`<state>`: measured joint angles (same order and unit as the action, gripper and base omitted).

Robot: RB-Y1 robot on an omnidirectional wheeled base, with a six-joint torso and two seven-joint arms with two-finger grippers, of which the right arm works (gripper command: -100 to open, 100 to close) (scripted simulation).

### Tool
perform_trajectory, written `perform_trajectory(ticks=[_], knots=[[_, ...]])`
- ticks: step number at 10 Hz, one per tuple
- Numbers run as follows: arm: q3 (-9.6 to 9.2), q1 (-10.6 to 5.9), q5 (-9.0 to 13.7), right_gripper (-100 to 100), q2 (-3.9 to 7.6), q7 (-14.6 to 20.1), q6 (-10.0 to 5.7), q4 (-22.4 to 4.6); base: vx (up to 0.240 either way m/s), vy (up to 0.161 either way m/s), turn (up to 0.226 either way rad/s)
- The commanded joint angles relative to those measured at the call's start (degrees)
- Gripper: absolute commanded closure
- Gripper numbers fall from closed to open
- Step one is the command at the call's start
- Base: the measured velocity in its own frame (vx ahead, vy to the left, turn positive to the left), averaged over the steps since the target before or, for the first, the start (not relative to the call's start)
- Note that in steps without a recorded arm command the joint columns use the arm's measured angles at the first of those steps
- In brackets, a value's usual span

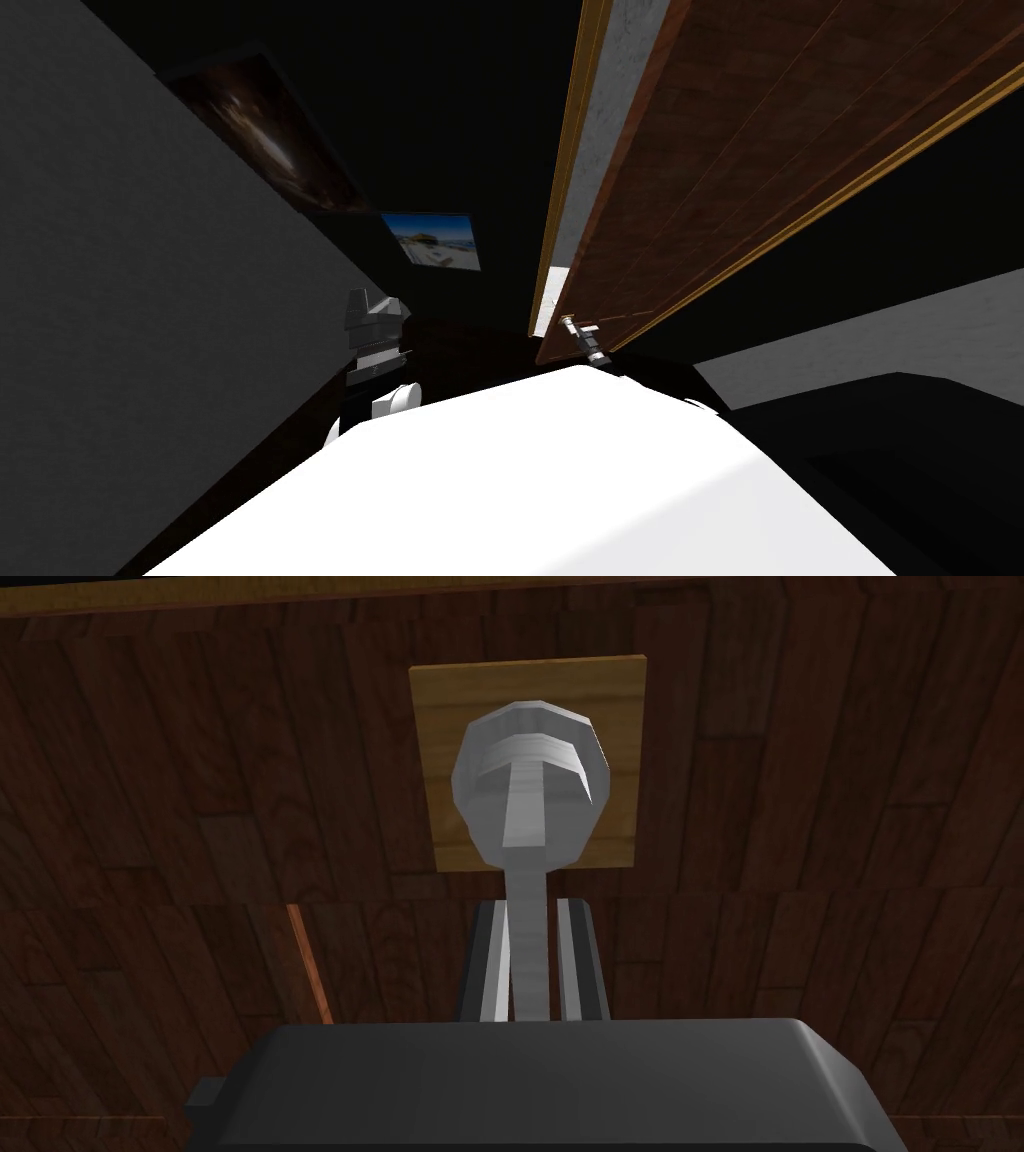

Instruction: Pull the door open

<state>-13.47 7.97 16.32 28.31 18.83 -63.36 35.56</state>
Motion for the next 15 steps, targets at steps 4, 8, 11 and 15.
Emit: perform_trajectory(ticks=[4, 8, 11, 15], knots=[[-1.50, 1.96, 0.21, 100, 1.20, 1.12, -3.18, -0.53, -0.173, -0.058, 0.153], [-3.13, 3.90, 0.73, 100, 2.52, 2.18, -7.49, -2.07, -0.240, -0.083, 0.190], [-3.63, 4.10, 0.70, 100, 2.64, 2.42, -8.03, -2.41, -0.162, -0.054, 0.104], [-2.43, 2.54, -1.94, 100, 0.75, 1.70, -4.12, 0.02, -0.223, -0.049, 0.078]])
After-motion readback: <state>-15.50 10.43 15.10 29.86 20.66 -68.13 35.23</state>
